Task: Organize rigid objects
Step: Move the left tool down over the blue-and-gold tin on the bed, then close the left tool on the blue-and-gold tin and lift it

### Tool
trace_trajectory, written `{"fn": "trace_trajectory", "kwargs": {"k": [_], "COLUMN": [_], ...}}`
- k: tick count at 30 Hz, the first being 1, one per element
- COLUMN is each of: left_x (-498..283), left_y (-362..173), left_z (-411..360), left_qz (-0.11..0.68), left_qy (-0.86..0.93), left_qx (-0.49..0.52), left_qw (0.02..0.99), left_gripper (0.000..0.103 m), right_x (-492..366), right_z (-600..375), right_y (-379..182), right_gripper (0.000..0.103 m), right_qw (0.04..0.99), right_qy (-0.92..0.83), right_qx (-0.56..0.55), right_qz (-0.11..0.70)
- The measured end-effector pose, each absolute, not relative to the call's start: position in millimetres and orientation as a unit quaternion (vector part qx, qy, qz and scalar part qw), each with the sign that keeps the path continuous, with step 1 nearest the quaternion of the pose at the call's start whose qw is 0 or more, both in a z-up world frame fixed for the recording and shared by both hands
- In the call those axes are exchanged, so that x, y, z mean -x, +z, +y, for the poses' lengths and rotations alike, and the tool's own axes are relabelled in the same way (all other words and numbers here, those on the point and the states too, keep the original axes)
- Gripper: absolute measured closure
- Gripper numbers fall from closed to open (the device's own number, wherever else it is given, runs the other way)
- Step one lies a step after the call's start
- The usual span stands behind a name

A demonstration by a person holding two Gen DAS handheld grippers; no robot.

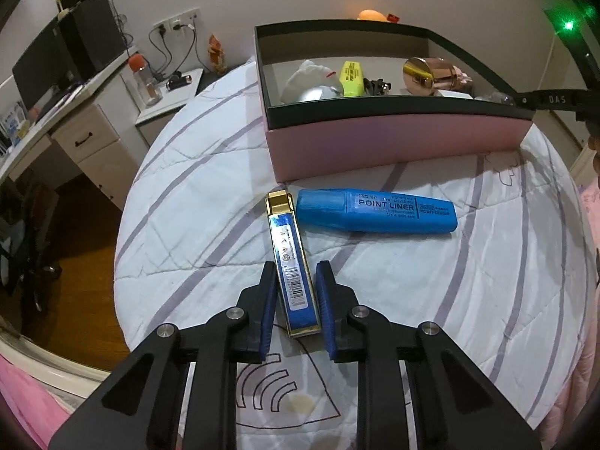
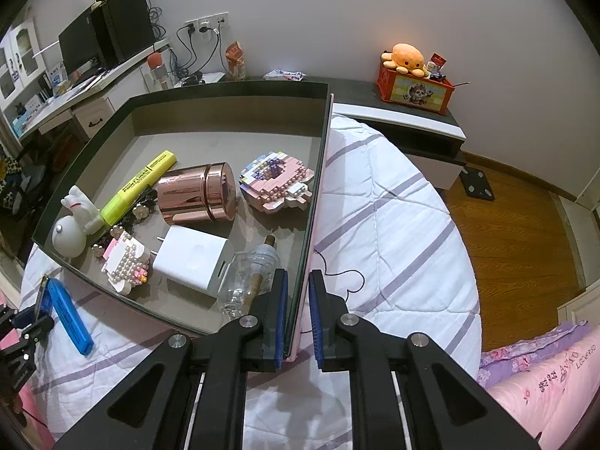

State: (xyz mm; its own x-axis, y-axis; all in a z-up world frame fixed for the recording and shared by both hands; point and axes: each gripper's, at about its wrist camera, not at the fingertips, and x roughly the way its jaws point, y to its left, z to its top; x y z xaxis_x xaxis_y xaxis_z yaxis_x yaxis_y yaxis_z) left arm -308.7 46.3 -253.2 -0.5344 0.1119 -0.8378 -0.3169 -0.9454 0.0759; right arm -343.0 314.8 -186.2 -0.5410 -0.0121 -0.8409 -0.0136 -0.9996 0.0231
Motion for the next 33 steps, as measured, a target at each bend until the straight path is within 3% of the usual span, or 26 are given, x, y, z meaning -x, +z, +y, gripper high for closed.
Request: {"fn": "trace_trajectory", "kwargs": {"k": [11,33], "left_x": [305,294], "left_y": [-248,-221], "left_z": [41,35], "left_qz": [0.101,0.092], "left_qy": [0.871,0.882], "left_qx": [0.466,0.443], "left_qw": [0.120,0.133], "left_gripper": [0.087,0.088], "right_x": [342,343], "right_z": [314,313], "right_y": [-186,-187], "right_gripper": [0.091,0.091], "right_qw": [0.002,0.003], "right_qy": [0.876,0.874], "right_qx": [0.481,0.486], "right_qz": [0.011,0.008]}}
